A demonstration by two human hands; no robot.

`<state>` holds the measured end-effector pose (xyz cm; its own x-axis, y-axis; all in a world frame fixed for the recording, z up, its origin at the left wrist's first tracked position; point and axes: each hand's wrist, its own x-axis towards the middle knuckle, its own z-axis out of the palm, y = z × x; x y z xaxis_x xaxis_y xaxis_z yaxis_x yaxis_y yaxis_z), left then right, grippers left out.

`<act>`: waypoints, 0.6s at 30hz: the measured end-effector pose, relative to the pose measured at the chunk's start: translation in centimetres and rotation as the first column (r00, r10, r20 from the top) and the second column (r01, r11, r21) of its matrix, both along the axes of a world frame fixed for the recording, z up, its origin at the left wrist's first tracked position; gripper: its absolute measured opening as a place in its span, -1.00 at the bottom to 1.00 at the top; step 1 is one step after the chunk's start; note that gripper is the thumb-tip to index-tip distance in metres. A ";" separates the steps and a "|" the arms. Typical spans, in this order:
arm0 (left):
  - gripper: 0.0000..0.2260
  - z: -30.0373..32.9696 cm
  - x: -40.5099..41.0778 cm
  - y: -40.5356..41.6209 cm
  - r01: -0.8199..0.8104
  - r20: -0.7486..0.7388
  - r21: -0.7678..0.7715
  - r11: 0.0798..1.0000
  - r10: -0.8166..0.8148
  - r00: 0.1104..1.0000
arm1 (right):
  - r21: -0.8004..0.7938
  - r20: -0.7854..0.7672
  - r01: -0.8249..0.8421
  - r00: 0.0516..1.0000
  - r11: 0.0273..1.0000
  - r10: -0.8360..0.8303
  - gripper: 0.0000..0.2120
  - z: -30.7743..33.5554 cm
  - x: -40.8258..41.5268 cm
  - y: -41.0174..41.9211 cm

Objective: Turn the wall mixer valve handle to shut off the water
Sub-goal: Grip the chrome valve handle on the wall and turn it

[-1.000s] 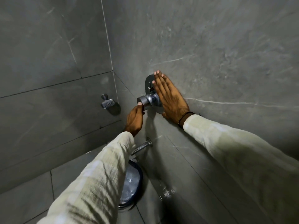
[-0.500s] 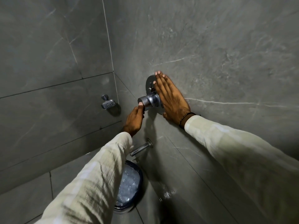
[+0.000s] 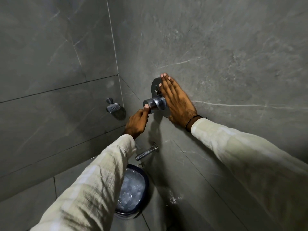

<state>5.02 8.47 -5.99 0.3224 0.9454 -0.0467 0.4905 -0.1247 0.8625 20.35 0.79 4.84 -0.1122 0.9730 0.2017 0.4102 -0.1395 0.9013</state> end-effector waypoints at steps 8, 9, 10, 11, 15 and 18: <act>-0.21 1.1 -0.3 -0.3 0.011 -0.049 -0.012 1.000 -0.012 0.999 | 0.005 -0.001 -0.001 1.000 1.000 0.001 0.05 -0.3 0.2 0.3; -0.21 1.2 -0.3 -0.4 0.011 -0.050 -0.011 1.000 -0.012 0.999 | 0.006 0.001 0.000 1.000 1.000 0.000 0.05 -0.3 0.2 0.3; -0.21 1.3 -0.4 -0.5 0.011 -0.052 -0.009 1.000 -0.011 0.999 | 0.006 0.002 0.001 1.000 1.000 -0.001 0.06 -0.3 0.2 0.4; -0.21 1.4 -0.4 -0.6 0.011 -0.057 -0.007 1.000 -0.011 0.998 | 0.004 0.003 0.002 1.000 1.000 -0.002 0.07 -0.3 0.3 0.4; -0.23 1.8 -0.4 -0.9 0.014 -0.081 0.000 1.000 -0.014 0.997 | 0.001 0.001 0.002 1.000 1.000 -0.002 0.07 -0.3 0.2 0.4; -0.26 1.9 -0.4 -0.8 0.016 -0.095 0.022 1.000 -0.014 0.995 | -0.001 0.003 0.003 1.000 1.000 -0.003 0.06 -0.2 0.2 0.3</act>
